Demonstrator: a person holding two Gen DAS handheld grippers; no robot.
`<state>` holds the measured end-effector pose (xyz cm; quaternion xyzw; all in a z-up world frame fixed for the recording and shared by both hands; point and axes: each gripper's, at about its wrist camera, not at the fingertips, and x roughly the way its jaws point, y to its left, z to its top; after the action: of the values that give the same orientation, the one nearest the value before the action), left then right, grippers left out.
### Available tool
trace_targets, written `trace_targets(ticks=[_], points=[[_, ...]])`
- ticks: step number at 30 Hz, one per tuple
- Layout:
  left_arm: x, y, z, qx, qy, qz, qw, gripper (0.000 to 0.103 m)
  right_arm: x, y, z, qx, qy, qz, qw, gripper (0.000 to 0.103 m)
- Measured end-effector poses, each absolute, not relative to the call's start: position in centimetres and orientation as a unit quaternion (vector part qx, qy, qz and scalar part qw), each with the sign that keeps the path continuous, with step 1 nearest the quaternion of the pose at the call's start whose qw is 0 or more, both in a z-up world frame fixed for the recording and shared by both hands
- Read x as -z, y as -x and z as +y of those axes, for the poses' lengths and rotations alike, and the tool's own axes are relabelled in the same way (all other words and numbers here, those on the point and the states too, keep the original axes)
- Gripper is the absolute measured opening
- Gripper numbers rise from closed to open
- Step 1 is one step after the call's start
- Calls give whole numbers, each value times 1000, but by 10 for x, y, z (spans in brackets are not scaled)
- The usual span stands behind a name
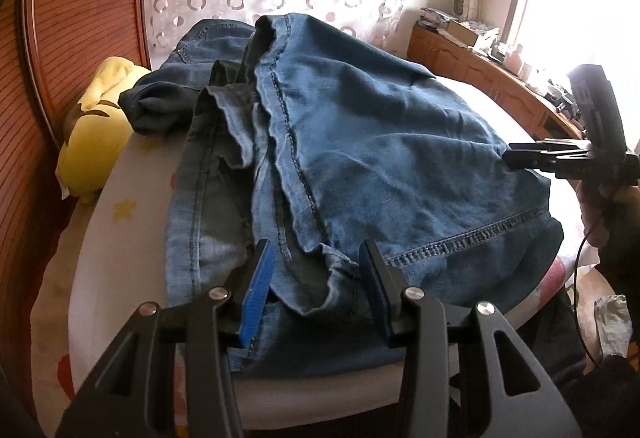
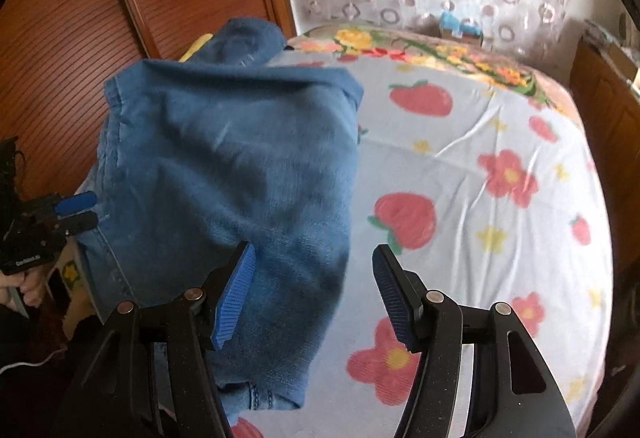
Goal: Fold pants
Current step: 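Lower the jeans onto the bed and open both grippers, then grasp the jeans with the right gripper and lift them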
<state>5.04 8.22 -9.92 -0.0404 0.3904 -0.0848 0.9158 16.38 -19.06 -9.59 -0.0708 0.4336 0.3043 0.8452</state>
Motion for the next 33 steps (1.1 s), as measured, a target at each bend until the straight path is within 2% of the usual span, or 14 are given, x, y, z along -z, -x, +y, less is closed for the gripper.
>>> trace_targets(ticks=[15, 17, 18, 19, 21, 23, 24, 33], points=[[108, -52, 86, 89, 44, 390, 915, 43, 116, -193, -182, -359, 2, 464, 810, 63], [108, -51, 85, 89, 45, 389, 916, 43, 116, -192, -176, -373, 5, 466, 803, 39], [108, -51, 85, 89, 45, 389, 916, 43, 116, -191, -173, -378, 7, 465, 801, 32], [108, -51, 85, 89, 45, 389, 916, 43, 114, -188, -170, -383, 11, 461, 801, 18], [107, -50, 86, 88, 46, 389, 916, 43, 105, -181, -166, -382, 22, 448, 808, 6], [101, -47, 85, 86, 44, 383, 919, 42, 83, -169, -166, -384, 24, 413, 825, 2], [96, -45, 85, 85, 41, 377, 921, 38, 71, -163, -167, -389, 21, 397, 831, 2], [33, -29, 80, 87, 37, 317, 944, 38, -51, -108, -148, -427, 54, 287, 856, 2]])
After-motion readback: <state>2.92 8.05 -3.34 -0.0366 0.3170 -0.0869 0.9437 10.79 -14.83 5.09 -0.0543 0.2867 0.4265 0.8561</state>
